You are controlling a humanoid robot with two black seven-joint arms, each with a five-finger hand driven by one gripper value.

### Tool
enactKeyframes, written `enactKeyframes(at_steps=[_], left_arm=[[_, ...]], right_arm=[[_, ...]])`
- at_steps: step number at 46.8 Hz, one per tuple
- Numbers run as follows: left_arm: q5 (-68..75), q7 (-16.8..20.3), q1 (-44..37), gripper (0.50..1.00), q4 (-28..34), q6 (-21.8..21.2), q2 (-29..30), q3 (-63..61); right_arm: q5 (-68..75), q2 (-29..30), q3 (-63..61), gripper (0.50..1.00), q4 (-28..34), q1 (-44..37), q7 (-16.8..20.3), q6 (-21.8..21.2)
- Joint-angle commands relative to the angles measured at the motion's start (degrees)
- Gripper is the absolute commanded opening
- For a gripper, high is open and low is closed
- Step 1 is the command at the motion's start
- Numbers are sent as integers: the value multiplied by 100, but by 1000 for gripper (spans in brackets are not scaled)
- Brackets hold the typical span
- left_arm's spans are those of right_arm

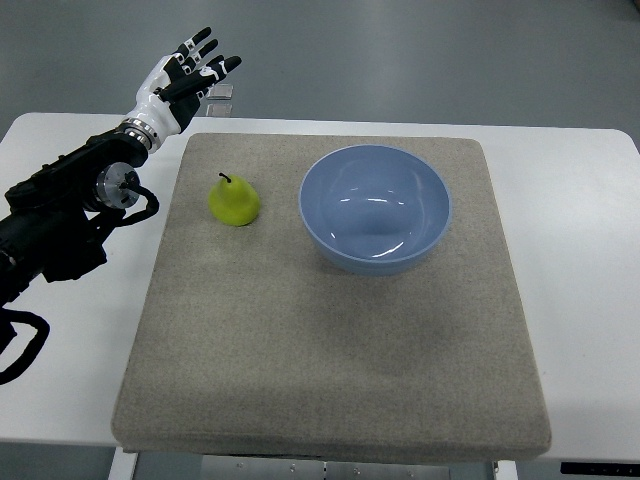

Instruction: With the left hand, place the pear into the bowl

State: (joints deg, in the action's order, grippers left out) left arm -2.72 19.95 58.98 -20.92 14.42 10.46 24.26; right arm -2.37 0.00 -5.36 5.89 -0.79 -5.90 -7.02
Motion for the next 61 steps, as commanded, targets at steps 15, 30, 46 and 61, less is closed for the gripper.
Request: enactKeyframes(at_steps=[15, 30, 46, 61], left_arm=[[0, 9, 0, 992, 0, 0, 0, 0], [0, 9, 0, 992, 0, 0, 0, 0], [0, 9, 0, 992, 0, 0, 0, -9], [0, 9, 9, 992, 0, 0, -35, -9]], right_arm=[[0, 0, 0, 926, 0, 0, 1, 8], [0, 0, 0, 926, 0, 0, 1, 8], [0, 0, 0, 926, 0, 0, 1, -1], [0, 0, 0, 926, 0, 0, 1, 8]])
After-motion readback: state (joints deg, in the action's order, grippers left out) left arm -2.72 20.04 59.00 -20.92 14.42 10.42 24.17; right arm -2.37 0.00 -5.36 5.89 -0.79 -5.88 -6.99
